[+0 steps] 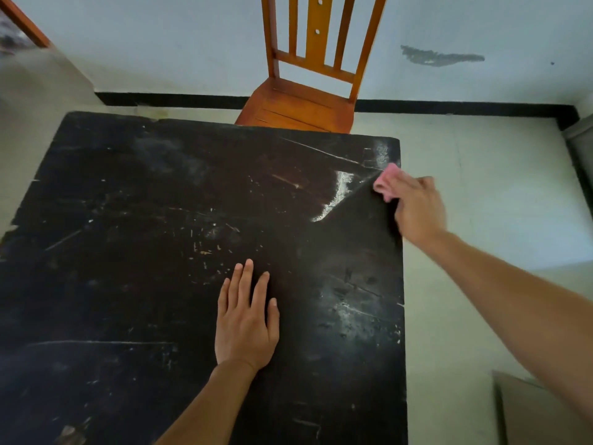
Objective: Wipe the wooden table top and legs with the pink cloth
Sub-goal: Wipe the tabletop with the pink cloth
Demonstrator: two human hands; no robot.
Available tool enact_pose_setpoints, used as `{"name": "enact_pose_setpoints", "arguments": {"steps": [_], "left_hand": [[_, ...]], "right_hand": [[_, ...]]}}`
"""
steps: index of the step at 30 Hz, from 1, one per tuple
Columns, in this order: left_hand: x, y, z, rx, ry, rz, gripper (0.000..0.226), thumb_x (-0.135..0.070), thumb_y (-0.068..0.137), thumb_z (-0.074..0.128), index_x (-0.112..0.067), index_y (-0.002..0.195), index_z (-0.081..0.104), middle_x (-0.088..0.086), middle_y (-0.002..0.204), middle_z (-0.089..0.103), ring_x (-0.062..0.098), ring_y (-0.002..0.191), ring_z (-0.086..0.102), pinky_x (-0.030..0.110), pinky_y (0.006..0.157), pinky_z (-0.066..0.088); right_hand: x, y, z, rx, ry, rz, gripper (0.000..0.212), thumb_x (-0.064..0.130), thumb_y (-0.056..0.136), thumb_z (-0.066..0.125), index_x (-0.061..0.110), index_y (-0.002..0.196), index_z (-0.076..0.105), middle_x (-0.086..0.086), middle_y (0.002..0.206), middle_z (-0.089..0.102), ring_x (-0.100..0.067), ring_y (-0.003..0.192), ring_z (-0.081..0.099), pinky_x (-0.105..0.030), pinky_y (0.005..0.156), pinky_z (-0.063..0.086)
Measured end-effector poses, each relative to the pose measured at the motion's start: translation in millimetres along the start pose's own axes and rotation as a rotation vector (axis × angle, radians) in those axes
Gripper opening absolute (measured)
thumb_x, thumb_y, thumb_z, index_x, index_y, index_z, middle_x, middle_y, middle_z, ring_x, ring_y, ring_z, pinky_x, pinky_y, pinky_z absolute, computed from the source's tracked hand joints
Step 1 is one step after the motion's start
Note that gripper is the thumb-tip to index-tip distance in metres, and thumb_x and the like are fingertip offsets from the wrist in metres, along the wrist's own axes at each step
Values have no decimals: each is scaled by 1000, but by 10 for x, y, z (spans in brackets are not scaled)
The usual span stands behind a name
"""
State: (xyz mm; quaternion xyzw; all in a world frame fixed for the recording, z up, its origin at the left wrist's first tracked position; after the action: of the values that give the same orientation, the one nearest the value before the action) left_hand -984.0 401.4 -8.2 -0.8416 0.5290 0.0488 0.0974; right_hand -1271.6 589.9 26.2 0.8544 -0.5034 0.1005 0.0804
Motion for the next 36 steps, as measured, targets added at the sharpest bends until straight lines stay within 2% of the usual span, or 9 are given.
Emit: {"name": "enact_pose_setpoints", "arguments": {"steps": [3,7,13,18,21,23,27,32,36], "left_hand": [[6,3,5,14,6,2,50,-38,96,27,-15,138,43,12,155,26,24,146,15,42,117,13],[2,8,-16,31,20,1,50,-37,95,29,-14,136,46,12,154,29,25,144,19,42,115,15],[16,11,-20,26,10,16,49,-34,93,32,-15,135,48,13,152,32,26,143,23,42,115,15],[32,2,-10,26,-6,26,49,-35,96,28,-14,137,46,13,153,31,26,144,21,42,115,14],[37,2,-11,38,-12,33,49,-35,96,28,-14,136,48,14,152,32,27,144,23,42,115,14],[16,12,-31,31,-33,42,47,-32,95,32,-13,132,52,15,149,37,29,141,29,42,116,18],[-40,354,-155,-16,-132,-15,38,-17,92,53,-9,129,54,16,146,41,32,138,34,45,113,26],[76,1049,-322,-47,-190,-325,48,-16,96,47,-8,141,36,15,154,25,29,145,16,45,118,17],[170,1142,-220,-71,-122,-332,48,-20,98,37,-6,143,31,17,156,19,30,146,10,45,119,10]], "right_hand": [[-86,126,-244,1,-6,192,39,-9,92,44,18,115,61,-3,125,63,-33,110,45,-43,78,47],[765,-291,-77,-79,33,-174,50,1,90,37,15,135,54,0,137,56,-28,103,50,-40,81,48],[1378,-662,572,82,-6,-455,46,22,86,41,14,124,65,-2,133,60,-26,100,45,-39,69,50],[678,102,215,61,-33,-34,57,-8,82,46,18,132,55,1,144,49,-36,108,45,-48,82,48],[68,229,-188,129,-172,292,37,-1,91,49,14,124,56,-7,128,57,-33,115,44,-47,88,49],[-109,123,-381,72,-214,373,37,0,92,52,11,127,55,-10,125,58,-33,115,45,-47,93,48],[374,22,-295,-34,-107,127,51,-5,88,52,19,133,52,0,141,51,-30,116,43,-41,91,47],[1345,-143,408,116,-50,-295,51,10,88,45,16,139,50,-1,146,47,-29,112,42,-42,82,43],[1024,135,461,110,-6,-202,55,8,93,40,19,147,41,2,153,38,-27,120,37,-41,91,39]]}}
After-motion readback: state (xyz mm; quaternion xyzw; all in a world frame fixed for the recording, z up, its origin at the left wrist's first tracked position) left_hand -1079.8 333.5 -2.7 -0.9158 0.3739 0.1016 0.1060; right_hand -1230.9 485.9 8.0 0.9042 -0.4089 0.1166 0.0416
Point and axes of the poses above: each hand's wrist, its own y-axis towards the middle knuckle, its own z-axis out of the palm, x = y × z, the point moved 3 cm from there along y, towards the middle knuckle
